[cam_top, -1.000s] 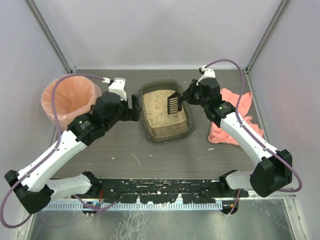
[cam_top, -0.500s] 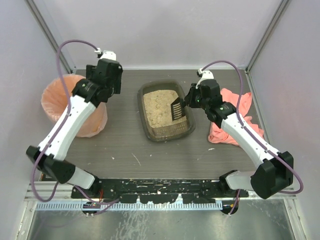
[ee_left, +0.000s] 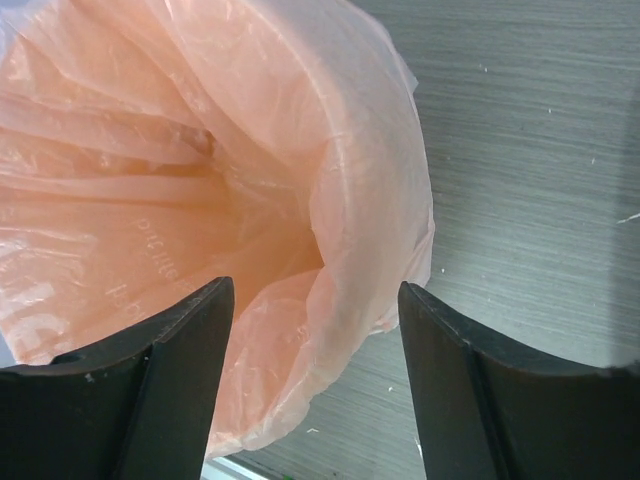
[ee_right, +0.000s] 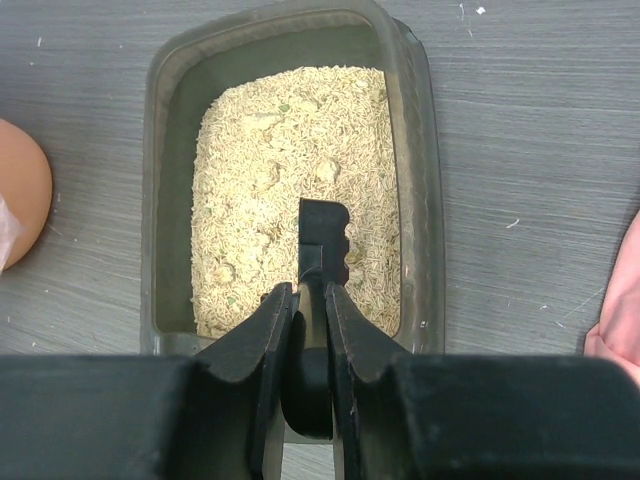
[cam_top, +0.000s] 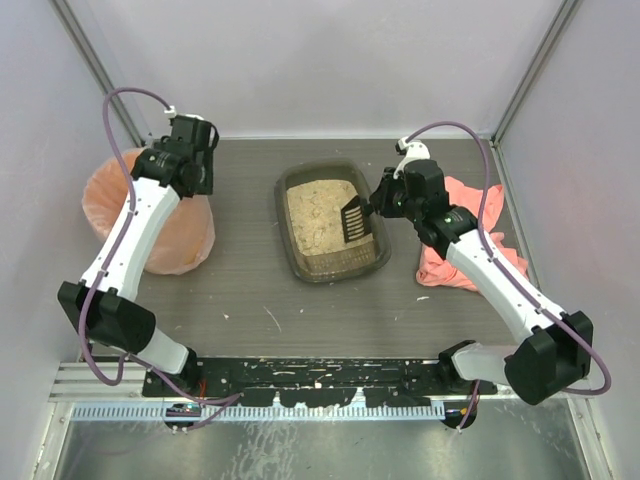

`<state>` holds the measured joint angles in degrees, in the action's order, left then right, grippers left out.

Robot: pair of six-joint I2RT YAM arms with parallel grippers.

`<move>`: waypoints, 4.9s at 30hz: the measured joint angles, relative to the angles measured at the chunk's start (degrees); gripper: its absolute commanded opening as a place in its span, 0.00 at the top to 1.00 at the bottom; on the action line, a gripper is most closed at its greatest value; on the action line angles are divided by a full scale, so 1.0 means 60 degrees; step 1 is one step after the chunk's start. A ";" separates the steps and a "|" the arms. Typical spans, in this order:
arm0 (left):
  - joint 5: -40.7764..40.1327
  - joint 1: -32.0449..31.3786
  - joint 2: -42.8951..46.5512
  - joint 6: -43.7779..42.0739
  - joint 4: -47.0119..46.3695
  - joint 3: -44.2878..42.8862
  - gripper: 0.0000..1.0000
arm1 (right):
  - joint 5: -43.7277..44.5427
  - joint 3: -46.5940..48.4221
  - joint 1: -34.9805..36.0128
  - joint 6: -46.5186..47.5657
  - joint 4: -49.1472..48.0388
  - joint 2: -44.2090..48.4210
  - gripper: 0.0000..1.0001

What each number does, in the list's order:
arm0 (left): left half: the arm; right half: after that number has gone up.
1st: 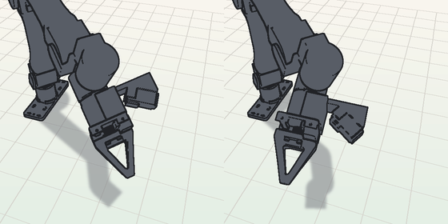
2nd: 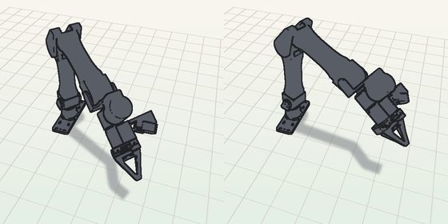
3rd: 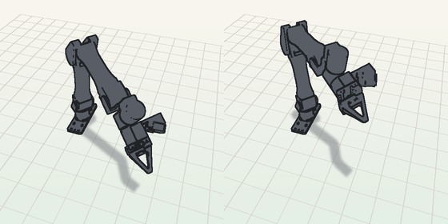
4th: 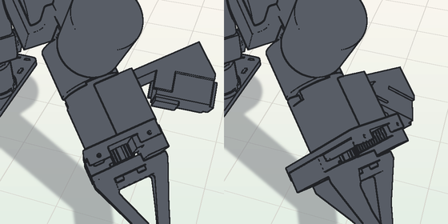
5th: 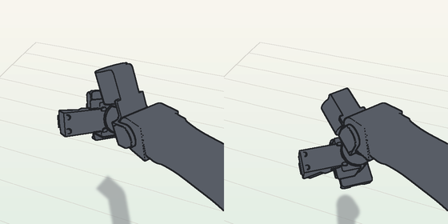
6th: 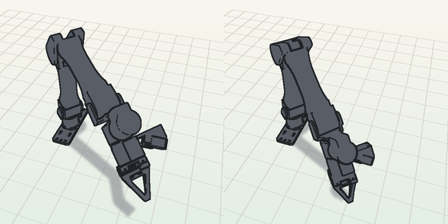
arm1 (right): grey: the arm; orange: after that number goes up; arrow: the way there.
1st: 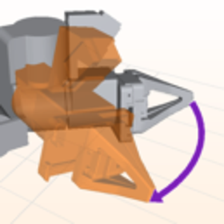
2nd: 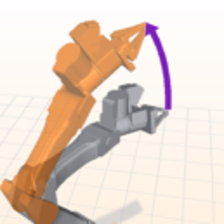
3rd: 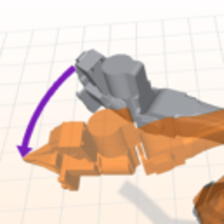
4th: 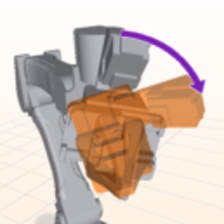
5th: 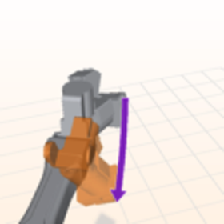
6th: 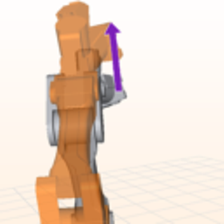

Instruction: Clean the litter box

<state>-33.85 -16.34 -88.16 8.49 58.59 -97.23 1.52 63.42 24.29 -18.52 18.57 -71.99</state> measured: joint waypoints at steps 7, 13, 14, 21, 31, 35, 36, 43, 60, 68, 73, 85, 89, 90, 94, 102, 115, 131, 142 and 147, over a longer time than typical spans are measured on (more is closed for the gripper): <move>0.1341 0.0576 0.0062 0.0193 -0.0015 0.0634 0.42 | -0.0029 -0.0047 0.0000 -0.0007 -0.0004 0.0200 0.99; 0.1942 0.0758 -0.0135 0.0237 -0.0055 0.0667 0.65 | -0.0033 -0.0157 0.0000 -0.0015 0.0015 0.0266 0.99; 0.2000 0.0776 -0.0189 0.0244 -0.0062 0.0667 0.68 | -0.0033 -0.0171 0.0000 -0.0015 0.0018 0.0270 0.99; 0.2211 0.0834 -0.0488 0.0204 -0.0087 0.0667 0.89 | -0.0036 -0.0233 0.0000 -0.0040 0.0011 0.0280 0.99; 0.3264 0.0780 -0.0503 0.0273 -0.0087 0.0619 0.99 | -0.0022 -0.0335 0.0000 -0.0044 -0.0015 0.0353 0.99; 0.3708 0.0419 -0.0503 0.0466 -0.0142 0.0521 0.99 | -0.0022 -0.0415 0.0000 -0.0040 -0.0004 0.0368 0.99; 0.3814 0.0248 -0.0503 0.0510 -0.0160 0.0477 1.00 | -0.0022 -0.0419 0.0000 -0.0040 -0.0007 0.0368 0.99; 0.4280 -0.1129 -0.0688 0.0714 -0.0506 0.0117 0.99 | 0.0004 -0.0423 0.0000 -0.0036 -0.0004 0.0368 0.99; 0.4404 -0.1847 -0.1326 0.0612 -0.1228 -0.0375 0.29 | 0.0233 -0.0393 0.0000 0.0015 0.0120 0.0361 0.99; 0.4011 -0.1847 0.0168 0.0430 -0.1555 -0.0047 0.13 | 0.0433 0.0288 0.0000 0.0291 0.0630 -0.0127 0.99; 0.3712 -0.1847 0.2958 0.0382 -0.2426 0.1530 0.04 | 0.0525 0.1217 0.0000 0.0554 0.1005 -0.0834 0.99; 0.3100 -0.1847 0.6790 0.0182 -0.3967 0.5096 0.02 | 0.0827 0.4167 0.0186 0.1719 0.2138 -0.3588 0.99; 0.2914 -0.1847 0.7049 0.0127 -0.4328 0.5424 0.02 | 0.1494 0.5315 0.0586 0.2240 0.2739 -0.4535 0.99; 0.2871 -0.1847 0.7162 0.0120 -0.4448 0.5512 0.02 | 0.1756 0.5617 0.0729 0.2368 0.2954 -0.4776 0.99; 0.2765 -0.1847 0.7515 0.0109 -0.4688 0.5705 0.02 | 0.2841 0.6685 0.1322 0.2798 0.3523 -0.5635 0.99; 0.2317 -0.1803 0.7807 0.0102 -0.4728 0.5818 0.02 | 0.4634 0.7850 0.2302 0.3228 0.4371 -0.7031 0.99; 0.2313 -0.1570 0.7861 0.0106 -0.4725 0.5890 0.00 | 0.5289 0.8644 0.2433 0.3195 0.5038 -0.7796 0.99; 0.2390 -0.1570 0.7686 0.0175 -0.4717 0.5927 0.02 | 0.3344 0.8051 0.1417 0.2291 0.4470 -0.7286 0.99; 0.2430 -0.1570 0.7559 0.0182 -0.4707 0.5927 0.03 | 0.2138 0.7526 0.0947 0.1781 0.3453 -0.7027 0.99; 0.2430 -0.1570 0.7519 0.0182 -0.4699 0.5923 0.04 | 0.1523 0.7096 0.0725 0.1570 0.2878 -0.6819 0.99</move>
<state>-19.27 -25.76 -43.05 9.58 30.39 -61.69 10.66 106.00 28.64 -9.10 35.83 -112.90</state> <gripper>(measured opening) 0.966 0.232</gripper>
